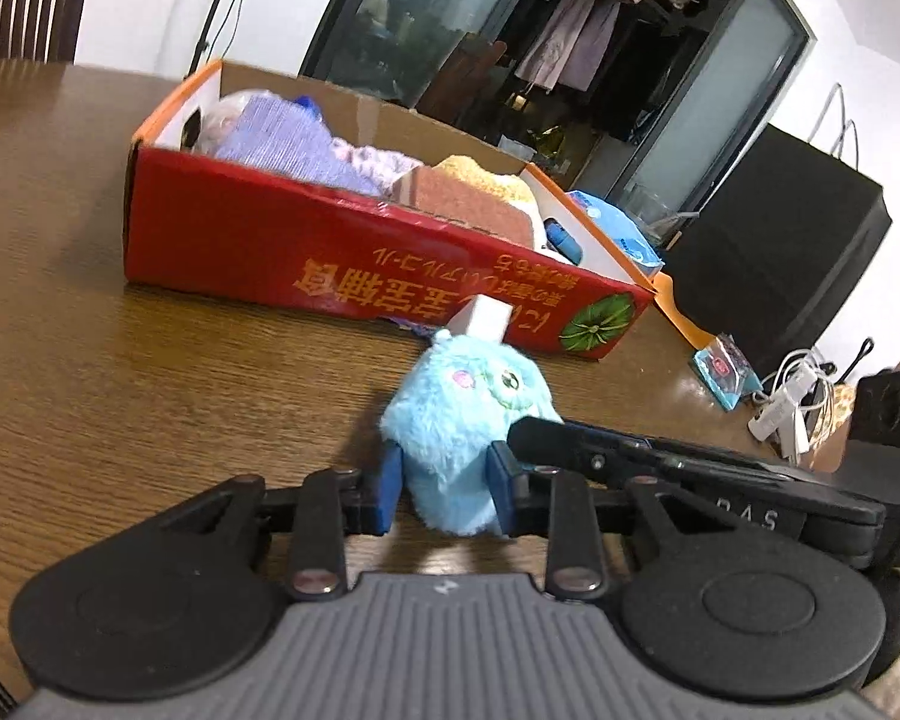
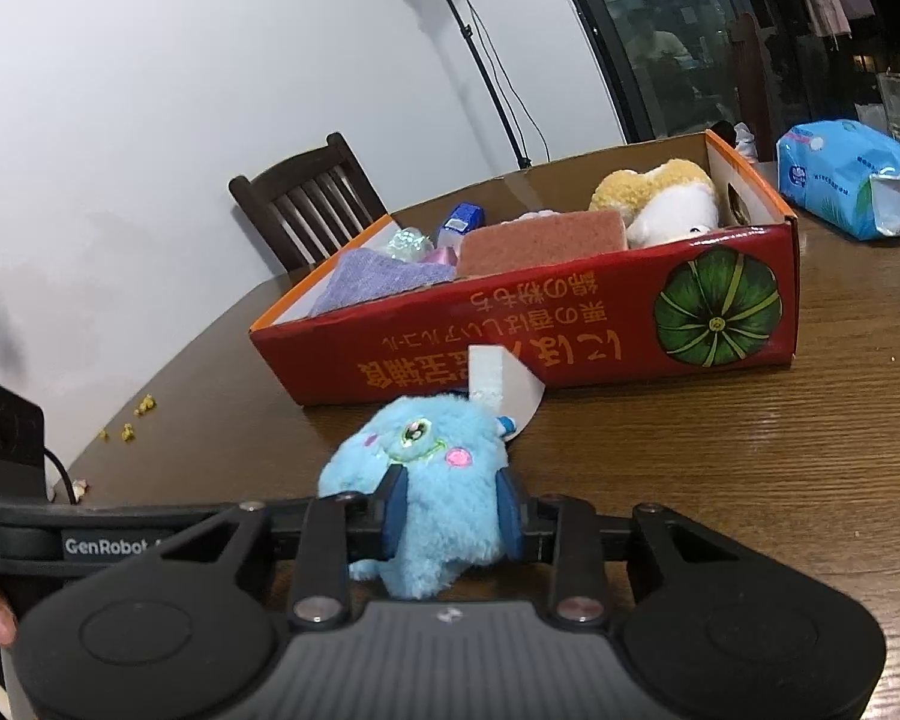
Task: Organize soft objects
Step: 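Lift the blue plush with the right gripper and carry it into the box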
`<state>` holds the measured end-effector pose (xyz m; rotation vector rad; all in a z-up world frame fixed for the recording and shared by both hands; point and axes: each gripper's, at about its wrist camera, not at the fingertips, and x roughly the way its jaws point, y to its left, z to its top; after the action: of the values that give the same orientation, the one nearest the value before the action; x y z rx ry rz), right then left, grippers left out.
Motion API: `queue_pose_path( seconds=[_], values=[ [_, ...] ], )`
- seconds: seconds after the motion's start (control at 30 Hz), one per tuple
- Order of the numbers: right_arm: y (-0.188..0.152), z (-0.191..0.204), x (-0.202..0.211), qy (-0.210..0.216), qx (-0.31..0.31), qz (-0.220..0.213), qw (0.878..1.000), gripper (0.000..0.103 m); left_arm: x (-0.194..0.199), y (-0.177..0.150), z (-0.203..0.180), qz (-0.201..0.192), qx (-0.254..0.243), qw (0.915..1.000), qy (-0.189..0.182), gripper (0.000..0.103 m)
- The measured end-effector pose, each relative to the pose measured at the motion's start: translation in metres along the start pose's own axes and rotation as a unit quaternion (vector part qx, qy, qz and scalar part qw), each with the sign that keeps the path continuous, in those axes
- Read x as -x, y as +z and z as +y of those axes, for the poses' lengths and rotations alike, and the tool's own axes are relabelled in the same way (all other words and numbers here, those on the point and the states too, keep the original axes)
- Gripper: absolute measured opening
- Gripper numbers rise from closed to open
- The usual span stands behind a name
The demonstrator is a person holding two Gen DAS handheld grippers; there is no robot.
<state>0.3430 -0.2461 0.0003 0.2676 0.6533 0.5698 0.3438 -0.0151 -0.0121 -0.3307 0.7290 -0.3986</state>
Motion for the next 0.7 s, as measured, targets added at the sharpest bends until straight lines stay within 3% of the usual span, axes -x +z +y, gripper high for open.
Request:
queue_pose_path(
  seconds=[0.17,0.4,0.57,0.7],
  values=[
    [-0.018,0.026,0.031,-0.023,0.039,-0.009,0.999,0.031,0.032,-0.022,-0.019,-0.017,-0.011,0.9997,-0.013,0.030],
    [-0.057,0.043,0.086,-0.048,0.017,-0.028,0.998,0.031,0.061,-0.049,-0.045,-0.016,-0.029,0.9989,-0.034,0.030],
    [-0.051,0.049,0.112,-0.053,0.022,-0.062,0.996,0.031,0.074,-0.036,-0.059,-0.050,-0.045,0.9965,-0.051,0.030],
    [-0.023,0.053,0.119,-0.060,0.050,-0.091,0.993,0.031,0.073,0.003,-0.067,-0.074,-0.073,0.9926,-0.063,0.031]
  ],
)
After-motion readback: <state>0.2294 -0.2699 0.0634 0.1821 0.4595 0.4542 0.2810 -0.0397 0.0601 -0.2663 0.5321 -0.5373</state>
